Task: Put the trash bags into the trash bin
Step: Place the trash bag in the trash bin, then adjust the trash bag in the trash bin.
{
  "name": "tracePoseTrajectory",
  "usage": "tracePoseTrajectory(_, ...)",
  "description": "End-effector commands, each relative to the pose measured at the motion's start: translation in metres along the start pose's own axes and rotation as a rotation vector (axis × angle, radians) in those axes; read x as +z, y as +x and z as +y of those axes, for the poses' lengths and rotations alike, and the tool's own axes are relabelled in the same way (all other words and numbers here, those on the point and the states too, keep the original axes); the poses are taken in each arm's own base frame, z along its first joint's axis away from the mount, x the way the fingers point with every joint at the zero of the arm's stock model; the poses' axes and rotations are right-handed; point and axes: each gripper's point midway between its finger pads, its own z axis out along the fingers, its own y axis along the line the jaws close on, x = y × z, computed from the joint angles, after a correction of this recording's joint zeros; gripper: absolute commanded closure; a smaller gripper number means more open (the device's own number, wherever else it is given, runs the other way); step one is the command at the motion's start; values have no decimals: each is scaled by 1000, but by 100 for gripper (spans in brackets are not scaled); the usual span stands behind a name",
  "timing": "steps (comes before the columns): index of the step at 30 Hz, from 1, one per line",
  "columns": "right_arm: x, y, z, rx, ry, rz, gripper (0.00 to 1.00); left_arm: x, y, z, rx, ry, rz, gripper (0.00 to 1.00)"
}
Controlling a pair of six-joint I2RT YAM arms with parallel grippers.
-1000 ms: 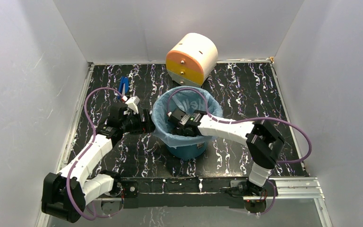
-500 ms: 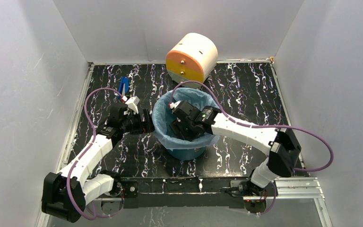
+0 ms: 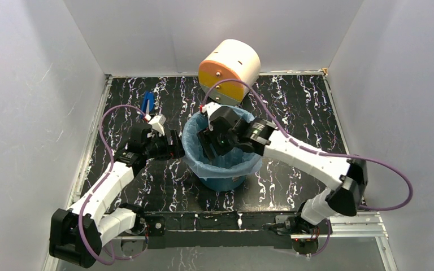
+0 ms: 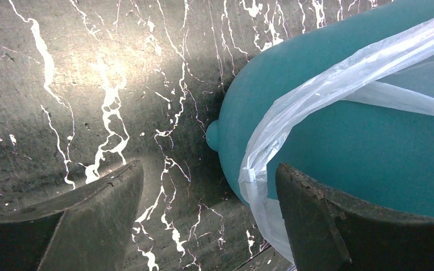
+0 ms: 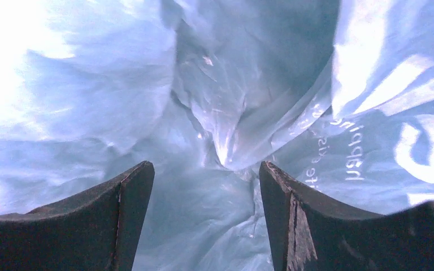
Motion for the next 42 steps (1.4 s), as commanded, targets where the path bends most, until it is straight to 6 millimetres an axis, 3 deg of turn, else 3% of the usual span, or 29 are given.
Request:
tracePoseTrajectory(1,-61,-71,17,-22,-95,-336,23,-6,-9,-3,10,-9,-38,16)
tracePoseTrajectory(5,-104,-100,3,0,-35,-513,20,-12,-13,4,0,-65,-72,12)
tracePoseTrajectory(8,-140,-112,-50,80,221,-677,19,-25,-22,20,-7,-178,-126,9)
tracePoseTrajectory(9,-147,-106,-70,93,322,-709,19,-31,-25,26,-18,-226,-146,8)
tracePoseTrajectory(10,-160,-106,-84,95,390,-752,18,-37,-31,29,-25,-257,-179,8)
tracePoseTrajectory(14,-181,-78,-132,134,657,-739,13,-71,-57,41,-44,-400,-314,7)
tracePoseTrajectory(17,-181,-53,-168,235,765,-671,11,-96,-79,39,-37,-463,-391,7)
tracePoseTrajectory(20,-176,-37,-193,382,719,-671,11,-113,-98,29,-4,-478,-420,7)
tracePoseTrajectory(23,-154,-28,-215,488,601,-624,10,-116,-108,18,41,-454,-404,7)
tracePoseTrajectory(26,-130,-7,-235,646,489,-541,10,-110,-105,12,63,-426,-347,7)
tracePoseTrajectory(31,-100,28,-230,912,223,-519,10,-111,-114,-35,159,-204,-329,8)
tracePoseTrajectory(34,-73,51,-203,996,30,-480,10,-118,-130,-63,213,-108,-338,7)
tracePoseTrajectory(38,-59,64,-172,1030,-168,-473,10,-115,-141,-115,275,110,-262,7)
tracePoseTrajectory(42,-45,86,-164,1089,-211,-449,11,-95,-129,-151,367,212,-166,7)
